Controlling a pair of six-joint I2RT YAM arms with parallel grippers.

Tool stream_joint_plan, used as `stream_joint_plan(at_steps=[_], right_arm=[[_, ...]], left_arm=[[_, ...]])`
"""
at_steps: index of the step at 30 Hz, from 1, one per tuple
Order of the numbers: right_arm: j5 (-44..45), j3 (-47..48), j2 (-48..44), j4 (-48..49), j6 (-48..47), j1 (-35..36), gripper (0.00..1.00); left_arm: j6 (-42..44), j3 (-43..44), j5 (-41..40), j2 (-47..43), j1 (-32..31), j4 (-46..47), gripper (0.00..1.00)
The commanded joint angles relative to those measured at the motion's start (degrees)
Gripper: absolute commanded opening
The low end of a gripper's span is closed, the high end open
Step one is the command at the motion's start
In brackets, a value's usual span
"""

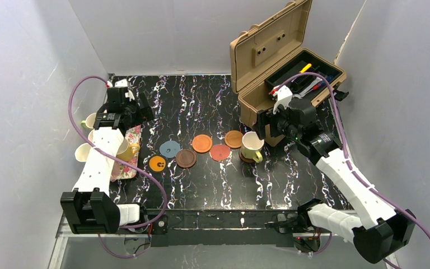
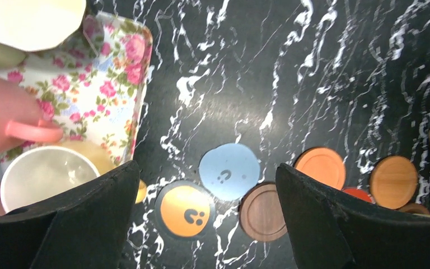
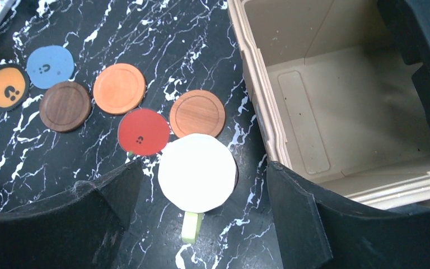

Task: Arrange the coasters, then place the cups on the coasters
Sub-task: Place the cup on the coaster.

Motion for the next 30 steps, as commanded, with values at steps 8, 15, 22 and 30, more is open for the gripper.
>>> stream_joint_plan(at_steps=[8, 15, 22, 30], right_arm=[[-1.6, -4.0, -3.5, 5.6, 2.4, -0.3, 0.91], [-3.6, -4.6, -3.1, 7.0, 3.1, -0.3, 0.91], [-3.8, -4.9, -3.6, 6.9, 3.6, -0.3, 0.91], [-3.3, -6.6, -4.7, 7.0, 4.7, -0.3, 0.91]], left_arm=[[-3.5, -7.3, -9.4, -6.4, 0.9, -10.7, 0.89], [-4.9, -13.3, -10.1, -8.5, 4.8, -8.1, 0.90], [-2.5, -13.6, -7.9, -2.9, 4.9, -5.3, 0.80], [-2.1, -14.1, -6.3, -1.7, 4.9, -3.6, 0.61]])
